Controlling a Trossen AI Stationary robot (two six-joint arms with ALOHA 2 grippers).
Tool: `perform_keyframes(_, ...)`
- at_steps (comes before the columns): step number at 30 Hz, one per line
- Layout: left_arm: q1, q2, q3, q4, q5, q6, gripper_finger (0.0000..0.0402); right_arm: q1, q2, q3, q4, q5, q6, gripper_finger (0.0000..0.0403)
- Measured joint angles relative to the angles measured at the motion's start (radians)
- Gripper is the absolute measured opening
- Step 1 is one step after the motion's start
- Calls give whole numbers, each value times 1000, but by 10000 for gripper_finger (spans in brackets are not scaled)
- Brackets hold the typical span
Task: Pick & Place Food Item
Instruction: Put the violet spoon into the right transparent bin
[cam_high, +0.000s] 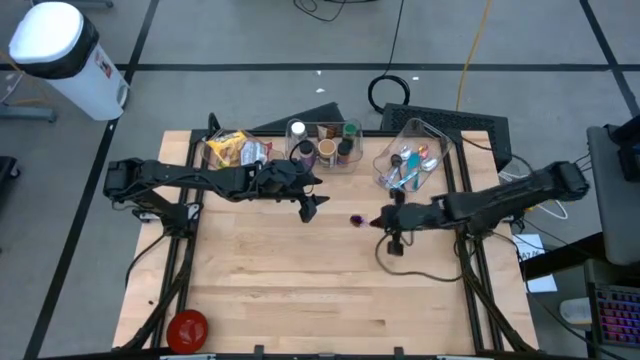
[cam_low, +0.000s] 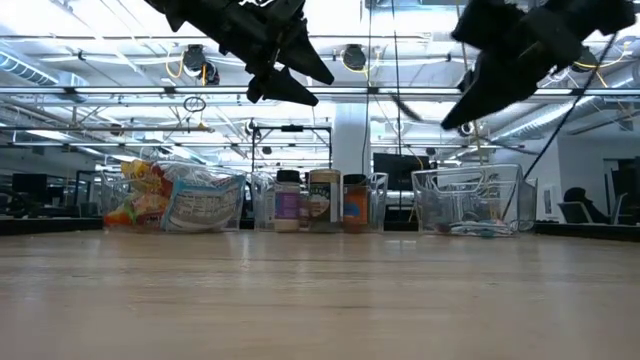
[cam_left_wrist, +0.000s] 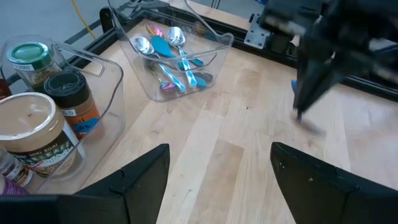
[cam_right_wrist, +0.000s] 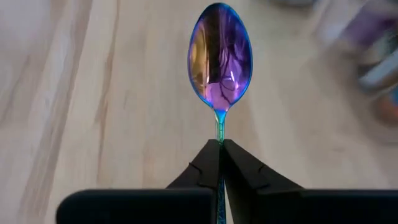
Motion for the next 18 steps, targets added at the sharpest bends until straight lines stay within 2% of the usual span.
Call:
perform_keyframes(4, 0, 0, 0, 0, 0, 0, 285, -1, -138, -93, 112, 56, -9, 0)
perform_keyframes(11, 0, 0, 0, 0, 0, 0, 285, -65, -312, -247, 344, 68, -75, 0)
perform_keyframes(18, 0, 0, 0, 0, 0, 0, 285, -166, -401, -398, 584, 220, -132, 0)
